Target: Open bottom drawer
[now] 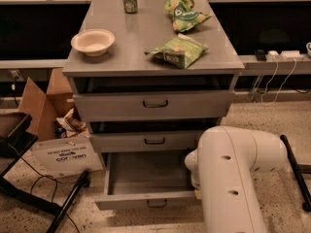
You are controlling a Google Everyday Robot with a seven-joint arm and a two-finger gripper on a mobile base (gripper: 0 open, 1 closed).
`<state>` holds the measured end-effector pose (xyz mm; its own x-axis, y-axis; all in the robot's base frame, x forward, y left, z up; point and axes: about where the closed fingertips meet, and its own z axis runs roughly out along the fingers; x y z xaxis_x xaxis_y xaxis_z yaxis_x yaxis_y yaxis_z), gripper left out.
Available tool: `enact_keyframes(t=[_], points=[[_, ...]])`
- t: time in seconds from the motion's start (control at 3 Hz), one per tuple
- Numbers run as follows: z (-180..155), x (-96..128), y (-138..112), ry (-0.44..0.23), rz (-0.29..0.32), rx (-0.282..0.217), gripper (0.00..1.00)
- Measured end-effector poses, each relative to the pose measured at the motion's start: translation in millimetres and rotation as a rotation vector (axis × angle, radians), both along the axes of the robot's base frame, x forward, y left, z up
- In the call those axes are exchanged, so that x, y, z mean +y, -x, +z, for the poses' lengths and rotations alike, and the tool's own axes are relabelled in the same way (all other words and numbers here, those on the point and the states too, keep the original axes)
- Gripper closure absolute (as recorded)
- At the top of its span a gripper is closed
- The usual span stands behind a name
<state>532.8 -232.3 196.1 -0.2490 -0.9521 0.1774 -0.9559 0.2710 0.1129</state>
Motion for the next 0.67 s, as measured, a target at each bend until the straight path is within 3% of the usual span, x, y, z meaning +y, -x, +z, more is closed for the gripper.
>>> enact_keyframes(t=[0.67], points=[[0.0,0.0,0.0,0.000,0.000,0.000,0.06]])
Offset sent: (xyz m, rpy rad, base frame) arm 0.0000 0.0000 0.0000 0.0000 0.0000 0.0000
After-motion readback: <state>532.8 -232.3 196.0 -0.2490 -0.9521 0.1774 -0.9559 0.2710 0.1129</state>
